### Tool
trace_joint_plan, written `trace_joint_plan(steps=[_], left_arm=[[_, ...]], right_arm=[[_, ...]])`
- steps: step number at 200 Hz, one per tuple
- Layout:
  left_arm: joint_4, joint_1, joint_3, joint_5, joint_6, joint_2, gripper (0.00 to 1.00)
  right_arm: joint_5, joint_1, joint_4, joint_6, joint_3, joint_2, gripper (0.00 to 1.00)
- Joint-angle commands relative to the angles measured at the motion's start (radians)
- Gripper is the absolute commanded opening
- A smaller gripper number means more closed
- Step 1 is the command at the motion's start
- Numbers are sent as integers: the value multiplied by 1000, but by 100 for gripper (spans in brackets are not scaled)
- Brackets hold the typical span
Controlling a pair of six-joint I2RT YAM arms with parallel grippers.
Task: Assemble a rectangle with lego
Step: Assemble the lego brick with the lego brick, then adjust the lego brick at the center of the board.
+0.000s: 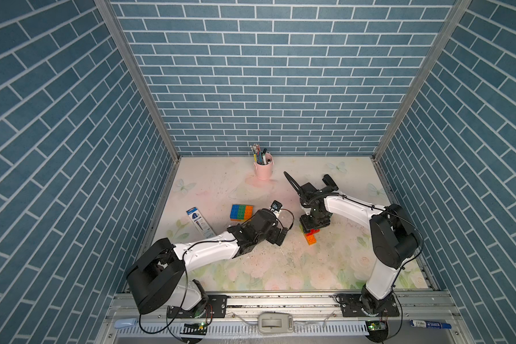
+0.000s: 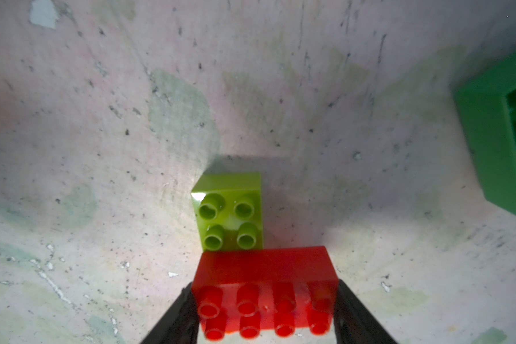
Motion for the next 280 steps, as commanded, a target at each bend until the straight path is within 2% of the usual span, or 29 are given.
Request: trace_joint_plan(steps=[1, 55, 71, 93, 113, 145, 173, 190, 215, 280], left_arm=[[-6, 6, -15, -6, 7, -23, 99], [-4, 6, -14, -3, 6, -29, 98], [-3, 6, -13, -3, 6, -29, 99], [-4, 6, -12, -16, 8, -37, 99], [5, 32, -20, -21, 8, -64, 99], [29, 58, -6, -11, 71, -60, 99], [13, 6, 92, -11, 141, 35, 99], [12, -30, 152, 9, 152, 87, 99], [38, -53, 185, 44, 132, 121, 99], [43, -56, 154, 20, 132, 87, 99]], right_arm=[[-22, 8, 0, -1, -13, 36, 56], [-28, 5, -22, -3, 13, 9, 90], [-20, 0, -34, 0, 25, -11, 94], [22, -13, -47, 23, 45, -69, 94], [62, -52, -34, 95, 52, -153, 90], [123, -232, -43, 265, 24, -194, 82], [158, -425, 46, 340, -11, -216, 81], [161, -517, 95, 335, 5, -170, 81], [155, -593, 140, 330, 45, -81, 82], [74, -631, 270, 392, 81, 80, 71]])
